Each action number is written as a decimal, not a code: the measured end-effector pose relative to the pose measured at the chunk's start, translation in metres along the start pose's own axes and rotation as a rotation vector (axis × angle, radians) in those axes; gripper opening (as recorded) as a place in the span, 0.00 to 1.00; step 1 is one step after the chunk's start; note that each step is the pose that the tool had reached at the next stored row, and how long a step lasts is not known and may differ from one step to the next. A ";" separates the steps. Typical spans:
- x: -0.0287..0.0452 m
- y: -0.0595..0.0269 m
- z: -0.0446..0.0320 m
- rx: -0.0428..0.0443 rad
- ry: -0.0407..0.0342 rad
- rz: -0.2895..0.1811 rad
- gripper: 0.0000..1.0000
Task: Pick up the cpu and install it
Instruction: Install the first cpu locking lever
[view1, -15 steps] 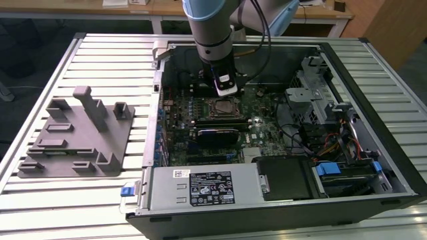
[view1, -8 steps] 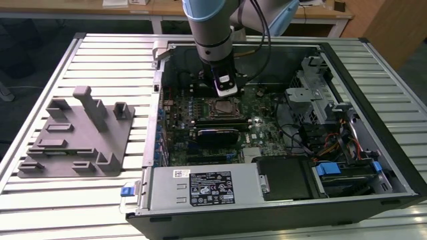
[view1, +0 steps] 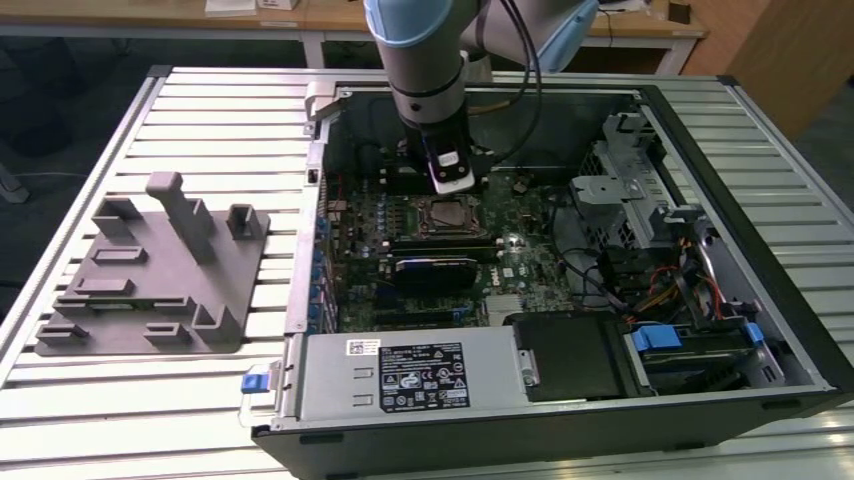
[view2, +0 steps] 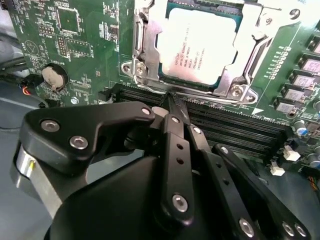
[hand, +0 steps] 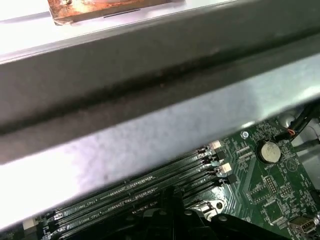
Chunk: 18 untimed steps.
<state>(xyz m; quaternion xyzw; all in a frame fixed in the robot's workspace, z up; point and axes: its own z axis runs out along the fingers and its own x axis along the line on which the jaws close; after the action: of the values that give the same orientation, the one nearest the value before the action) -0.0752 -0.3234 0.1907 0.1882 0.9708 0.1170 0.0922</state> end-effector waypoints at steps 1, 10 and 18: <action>-0.0001 -0.0003 -0.0001 0.0001 0.0001 0.000 0.11; -0.0016 -0.0039 -0.0001 -0.0010 0.0005 0.000 0.11; -0.0049 -0.0046 0.0003 -0.0139 0.0055 0.003 0.11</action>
<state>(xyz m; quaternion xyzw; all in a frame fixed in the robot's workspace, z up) -0.0723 -0.3293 0.1899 0.1889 0.9699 0.1245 0.0907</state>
